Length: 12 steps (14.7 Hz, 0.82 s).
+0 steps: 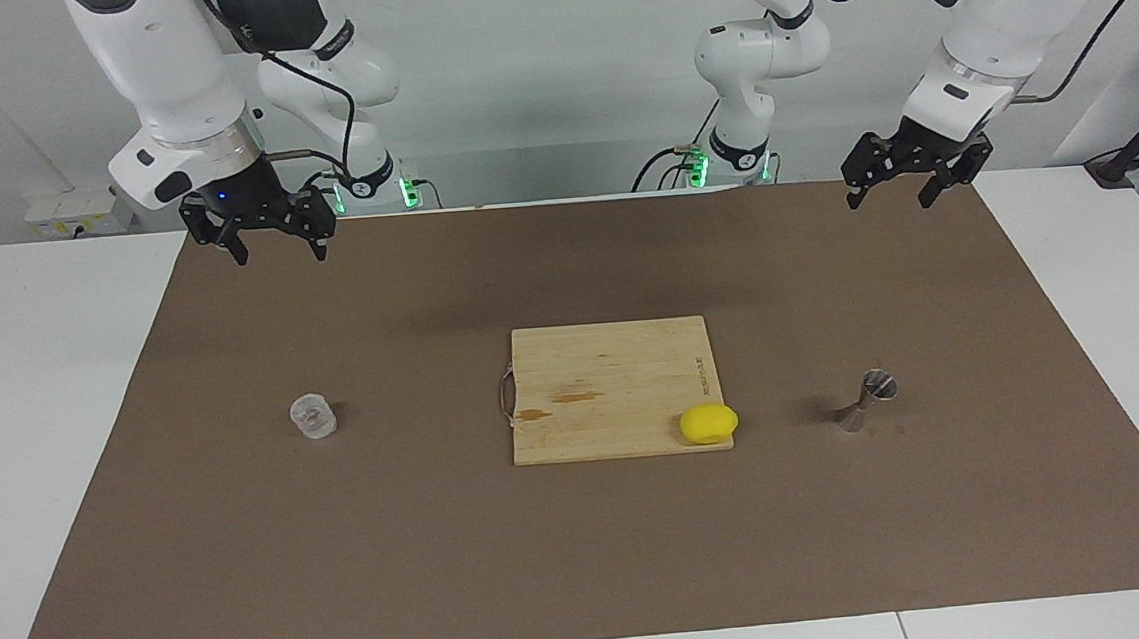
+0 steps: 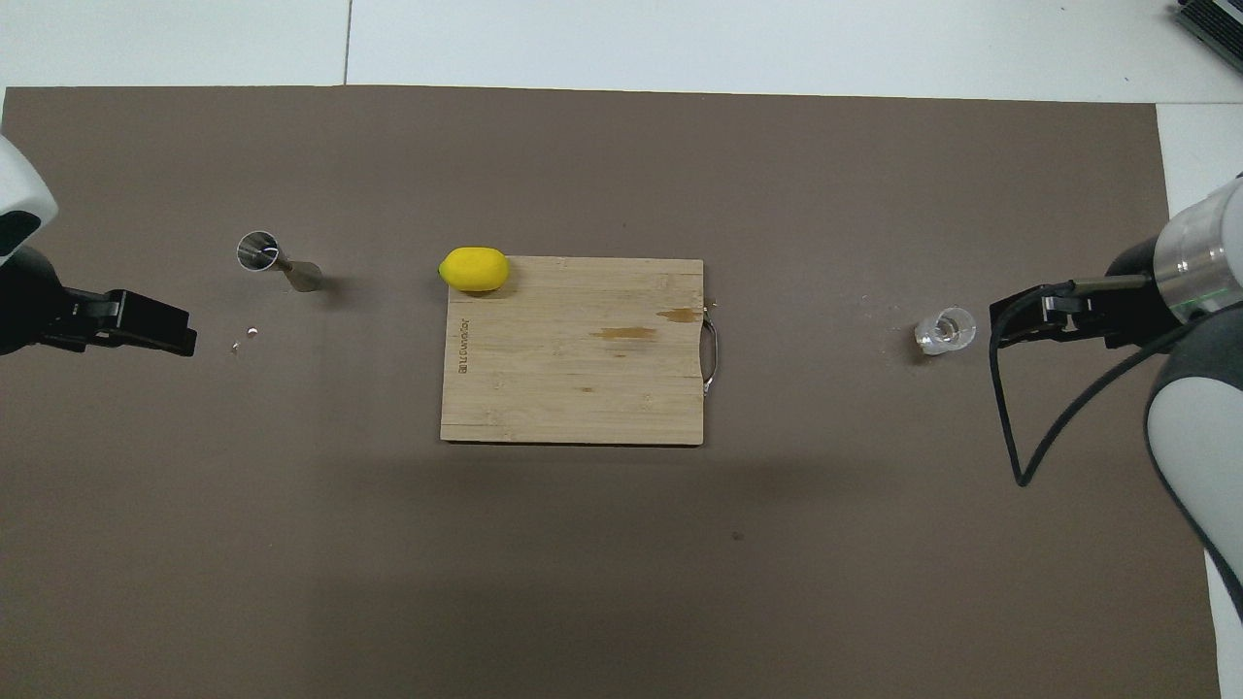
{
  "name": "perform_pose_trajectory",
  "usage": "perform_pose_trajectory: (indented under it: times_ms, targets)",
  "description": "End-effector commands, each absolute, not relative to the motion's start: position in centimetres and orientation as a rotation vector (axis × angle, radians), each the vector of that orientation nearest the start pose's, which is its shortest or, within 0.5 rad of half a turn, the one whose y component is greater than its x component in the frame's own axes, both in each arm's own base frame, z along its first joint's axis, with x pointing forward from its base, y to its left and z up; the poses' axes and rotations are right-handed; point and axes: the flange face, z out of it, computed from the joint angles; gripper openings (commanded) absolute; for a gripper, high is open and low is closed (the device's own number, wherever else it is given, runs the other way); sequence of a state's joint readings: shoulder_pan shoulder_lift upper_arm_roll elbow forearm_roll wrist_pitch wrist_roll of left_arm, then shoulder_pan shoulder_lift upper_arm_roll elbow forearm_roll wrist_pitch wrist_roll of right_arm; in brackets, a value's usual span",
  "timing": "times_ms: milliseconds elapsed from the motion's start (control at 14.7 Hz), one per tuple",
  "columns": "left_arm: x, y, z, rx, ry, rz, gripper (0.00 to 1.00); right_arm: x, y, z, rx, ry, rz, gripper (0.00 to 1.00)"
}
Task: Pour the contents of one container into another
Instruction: 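Open the left gripper and move it toward the small metal cup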
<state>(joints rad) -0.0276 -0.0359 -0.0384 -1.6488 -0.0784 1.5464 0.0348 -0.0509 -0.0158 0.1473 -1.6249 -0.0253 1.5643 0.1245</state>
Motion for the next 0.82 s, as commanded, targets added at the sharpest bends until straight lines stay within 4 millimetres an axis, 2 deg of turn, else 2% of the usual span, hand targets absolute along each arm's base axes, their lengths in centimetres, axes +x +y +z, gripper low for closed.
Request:
perform_pose_trajectory:
  times_ms: [0, 68, 204, 272, 408, 545, 749]
  targets:
    - [55.0, -1.3, 57.2, -3.279, 0.057, 0.15, 1.0, 54.0, 4.7, 60.8, -3.158, 0.036, 0.078, 1.0]
    - [55.5, -0.7, 56.2, -3.298, 0.023, 0.189, 1.0, 54.0, 4.7, 60.8, -3.158, 0.036, 0.078, 1.0]
    - [56.3, 2.3, 53.7, -3.359, -0.111, 0.259, 1.0, 54.0, 4.7, 60.8, -3.158, 0.036, 0.078, 1.0]
    - [56.8, 3.2, 52.7, -3.375, -0.149, 0.273, 1.0, 54.0, 4.7, 60.8, -3.158, 0.036, 0.078, 1.0]
    - [57.7, 3.8, 50.5, -3.391, -0.224, 0.306, 1.0, 54.0, 4.7, 60.8, -3.158, 0.036, 0.078, 1.0]
    - [57.6, 5.5, 48.2, -3.419, -0.611, 0.367, 1.0, 54.0, 4.7, 60.8, -3.158, 0.036, 0.078, 1.0]
    - [57.4, 7.0, 45.6, -3.308, -1.379, 0.489, 1.0, 54.0, 4.7, 60.8, -3.158, 0.036, 0.078, 1.0]
